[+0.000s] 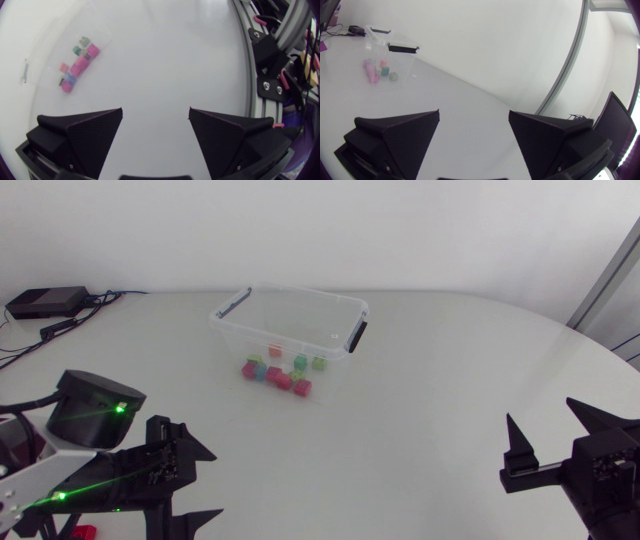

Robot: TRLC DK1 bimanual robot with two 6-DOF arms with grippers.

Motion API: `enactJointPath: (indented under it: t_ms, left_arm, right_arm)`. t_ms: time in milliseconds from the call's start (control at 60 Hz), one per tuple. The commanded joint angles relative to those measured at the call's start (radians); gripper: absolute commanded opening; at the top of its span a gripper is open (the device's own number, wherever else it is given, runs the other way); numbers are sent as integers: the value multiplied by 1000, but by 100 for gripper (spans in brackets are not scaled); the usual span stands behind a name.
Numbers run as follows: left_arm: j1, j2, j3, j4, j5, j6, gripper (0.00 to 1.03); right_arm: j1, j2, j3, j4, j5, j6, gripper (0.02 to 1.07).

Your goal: Pick up the duplo bricks and place them in the container

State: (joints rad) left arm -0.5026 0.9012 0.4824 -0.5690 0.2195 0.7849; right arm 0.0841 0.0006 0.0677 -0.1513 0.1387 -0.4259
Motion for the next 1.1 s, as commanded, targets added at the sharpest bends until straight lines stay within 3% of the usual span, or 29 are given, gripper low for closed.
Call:
enactJointPath:
  t_ms: [0, 100, 300, 633, 817, 1083]
  left_arm:
    - [-25, 56, 76, -88, 27, 66, 92]
    - [-37, 117, 139, -227, 54, 97, 92]
    - [-73, 211, 176, -333, 63, 91, 92]
    - [-234, 321, 113, -330, 46, 5, 91]
    - [-238, 369, 65, -305, -22, 2, 87]
    - [-260, 369, 32, -278, -25, -19, 87]
  right_arm:
    - [3, -5, -20, -2, 2, 19, 102]
    - [3, -5, -20, -2, 2, 19, 102]
    - [3, -5, -20, -2, 2, 19, 102]
    - [3, -5, -20, -2, 2, 19, 102]
    - [3, -5, -20, -2, 2, 19, 102]
    - [3, -5, -19, -2, 2, 19, 102]
